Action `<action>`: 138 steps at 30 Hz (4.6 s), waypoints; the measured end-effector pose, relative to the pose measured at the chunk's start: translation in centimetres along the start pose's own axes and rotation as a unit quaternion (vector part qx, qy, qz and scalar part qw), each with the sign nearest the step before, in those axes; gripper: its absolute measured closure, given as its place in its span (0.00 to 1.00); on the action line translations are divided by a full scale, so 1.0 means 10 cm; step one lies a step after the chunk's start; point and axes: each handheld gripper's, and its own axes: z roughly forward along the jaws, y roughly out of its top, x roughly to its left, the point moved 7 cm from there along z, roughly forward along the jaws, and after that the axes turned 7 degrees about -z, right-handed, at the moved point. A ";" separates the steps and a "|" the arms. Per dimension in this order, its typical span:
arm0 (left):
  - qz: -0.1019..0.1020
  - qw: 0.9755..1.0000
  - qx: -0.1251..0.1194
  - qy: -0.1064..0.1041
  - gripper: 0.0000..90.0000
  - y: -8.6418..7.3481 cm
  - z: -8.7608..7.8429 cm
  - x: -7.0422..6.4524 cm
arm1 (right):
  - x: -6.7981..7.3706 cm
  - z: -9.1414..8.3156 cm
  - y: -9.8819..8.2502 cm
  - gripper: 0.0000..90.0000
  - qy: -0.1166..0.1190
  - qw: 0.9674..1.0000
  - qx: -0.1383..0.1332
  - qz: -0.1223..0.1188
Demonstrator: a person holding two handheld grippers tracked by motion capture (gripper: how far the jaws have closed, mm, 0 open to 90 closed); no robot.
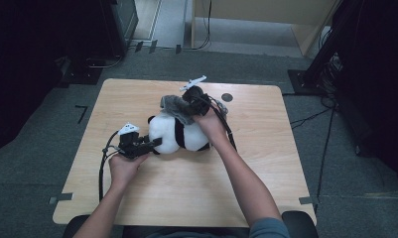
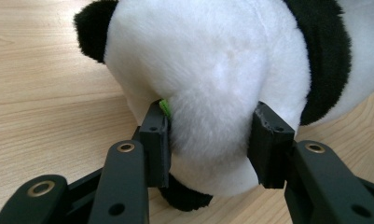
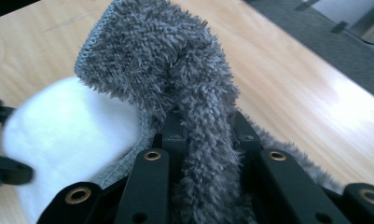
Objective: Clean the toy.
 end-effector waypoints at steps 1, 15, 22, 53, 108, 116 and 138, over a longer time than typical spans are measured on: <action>0.001 1.000 0.000 0.000 0.61 0.00 0.00 0.00 | -0.06 -0.04 -0.02 0.82 -0.006 1.000 -0.001 0.005; 0.010 1.000 -0.002 0.000 0.61 0.00 0.00 0.02 | -0.65 -0.18 -0.64 0.83 -0.043 0.996 0.019 0.077; 0.012 1.000 0.001 -0.001 0.60 -0.01 -0.01 0.02 | -0.68 -0.21 -0.65 0.84 -0.042 0.995 0.009 0.089; 0.002 1.000 0.006 -0.001 0.60 0.00 -0.04 -0.01 | 0.62 0.26 0.44 0.84 0.062 0.998 0.013 -0.027; 0.001 1.000 0.000 0.000 0.63 0.02 -0.05 0.02 | -0.78 -0.05 -0.90 0.84 -0.017 0.992 0.023 0.123; 0.003 1.000 -0.006 -0.003 0.62 0.03 -0.07 0.00 | -0.66 -0.49 -0.52 0.84 -0.014 0.994 -0.047 0.097; 0.004 1.000 -0.009 0.000 0.61 0.04 -0.08 -0.02 | 0.72 -0.19 0.16 0.83 0.077 0.995 -0.055 -0.030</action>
